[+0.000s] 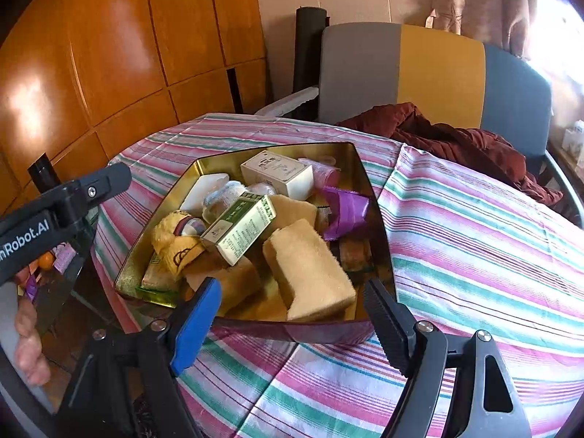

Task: Organize objects

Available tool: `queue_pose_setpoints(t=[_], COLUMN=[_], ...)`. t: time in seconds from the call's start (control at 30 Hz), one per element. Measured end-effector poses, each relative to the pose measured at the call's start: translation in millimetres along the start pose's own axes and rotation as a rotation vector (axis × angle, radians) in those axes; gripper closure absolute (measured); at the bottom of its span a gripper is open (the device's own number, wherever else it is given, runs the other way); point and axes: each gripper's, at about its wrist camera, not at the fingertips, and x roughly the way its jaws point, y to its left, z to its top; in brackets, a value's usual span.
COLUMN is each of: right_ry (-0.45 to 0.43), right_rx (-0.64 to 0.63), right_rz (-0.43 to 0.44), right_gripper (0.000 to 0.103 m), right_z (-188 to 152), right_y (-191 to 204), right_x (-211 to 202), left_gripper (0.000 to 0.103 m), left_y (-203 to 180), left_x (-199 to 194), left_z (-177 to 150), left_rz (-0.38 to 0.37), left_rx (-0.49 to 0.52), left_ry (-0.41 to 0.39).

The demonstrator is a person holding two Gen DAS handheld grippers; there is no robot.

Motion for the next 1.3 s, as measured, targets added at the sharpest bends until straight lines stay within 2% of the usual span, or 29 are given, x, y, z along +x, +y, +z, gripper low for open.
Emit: queue_pose_setpoints(t=[0.23,0.47,1.3], right_ry=[-0.001,0.008,0.025], right_rx=[-0.004,-0.007,-0.012], right_rz=[0.004,0.004,-0.003], right_gripper=[0.022,0.021,0.019], right_z=[-0.7,-0.6,1.0], right_y=[4.1,6.8,8.4], right_x=[-0.8,1.1,6.8], left_gripper=[0.031,0.038,0.038], left_y=[3.5,4.2,4.0], left_x=[3.0,7.0,14.4], left_z=[-3.4,-4.9,-8.5], left_rz=[-0.011,-0.006,-0.043], left_rx=[-0.015,-0.012,0.009], left_ry=[0.024,0.041,0.096])
